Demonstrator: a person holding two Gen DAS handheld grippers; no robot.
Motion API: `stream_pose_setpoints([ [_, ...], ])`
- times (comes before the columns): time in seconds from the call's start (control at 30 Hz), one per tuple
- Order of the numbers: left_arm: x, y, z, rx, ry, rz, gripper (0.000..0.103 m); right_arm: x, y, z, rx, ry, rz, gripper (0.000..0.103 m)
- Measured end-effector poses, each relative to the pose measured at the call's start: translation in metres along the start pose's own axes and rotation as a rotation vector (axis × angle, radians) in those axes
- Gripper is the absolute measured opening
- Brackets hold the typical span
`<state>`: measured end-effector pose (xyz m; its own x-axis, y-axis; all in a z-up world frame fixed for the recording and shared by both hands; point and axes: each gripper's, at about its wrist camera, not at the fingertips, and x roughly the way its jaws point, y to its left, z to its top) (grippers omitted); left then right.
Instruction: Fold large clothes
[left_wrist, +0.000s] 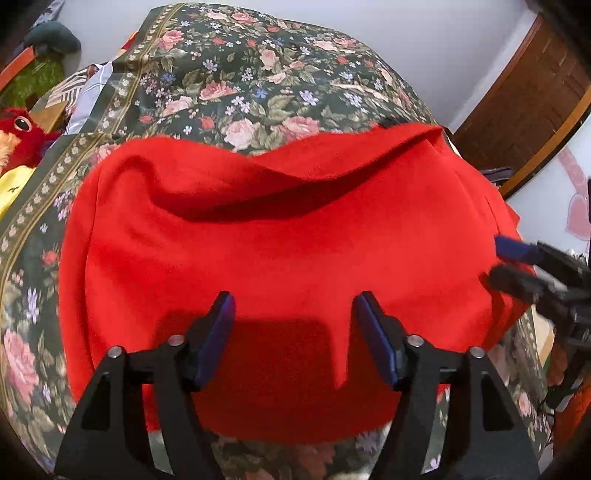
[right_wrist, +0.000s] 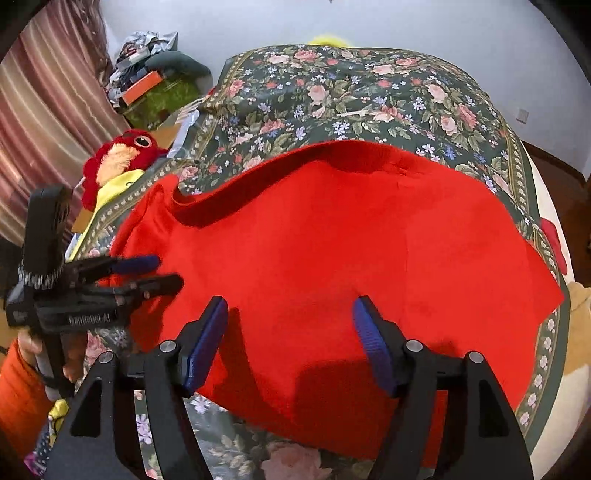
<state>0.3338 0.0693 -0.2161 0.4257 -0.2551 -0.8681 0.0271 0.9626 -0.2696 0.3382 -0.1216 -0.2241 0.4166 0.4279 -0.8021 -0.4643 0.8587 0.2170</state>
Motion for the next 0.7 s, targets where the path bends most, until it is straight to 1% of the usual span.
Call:
stream_pose_setpoints([
  [0.1,0.010,0.013,0.018,-0.036,0.015,0.004,0.068,-0.002,-0.008,0.001,0.024,-0.009,0.015,0.067],
  [0.2,0.023,0.033,0.040,-0.081,0.022,0.069,0.068,-0.002,-0.017,0.002,0.058,-0.018,0.020,0.067],
  [0.23,0.026,0.040,0.046,-0.100,0.015,0.100,0.068,-0.001,-0.019,0.002,0.066,-0.017,0.012,0.069],
  [0.27,0.029,0.051,0.054,-0.138,0.003,0.133,0.068,0.000,-0.024,0.001,0.083,-0.018,-0.011,0.077],
  [0.33,0.034,0.066,0.065,-0.191,0.001,0.150,0.068,0.001,-0.033,0.000,0.120,-0.017,-0.012,0.086],
  [0.4,0.036,0.081,0.074,-0.241,-0.007,0.177,0.068,0.002,-0.046,-0.002,0.177,-0.013,-0.006,0.086],
  [0.47,0.035,0.087,0.075,-0.241,-0.017,0.217,0.068,0.002,-0.056,-0.004,0.221,-0.009,0.014,0.086],
  [0.5,0.034,0.087,0.073,-0.240,-0.015,0.225,0.068,0.001,-0.061,-0.006,0.240,-0.009,0.005,0.086],
  [0.6,0.027,0.083,0.060,-0.227,-0.001,0.186,0.068,-0.002,-0.066,-0.008,0.249,-0.002,-0.024,0.086],
  [0.7,0.020,0.068,0.046,-0.153,0.014,0.175,0.068,-0.004,-0.065,-0.013,0.239,0.009,-0.041,0.086],
])
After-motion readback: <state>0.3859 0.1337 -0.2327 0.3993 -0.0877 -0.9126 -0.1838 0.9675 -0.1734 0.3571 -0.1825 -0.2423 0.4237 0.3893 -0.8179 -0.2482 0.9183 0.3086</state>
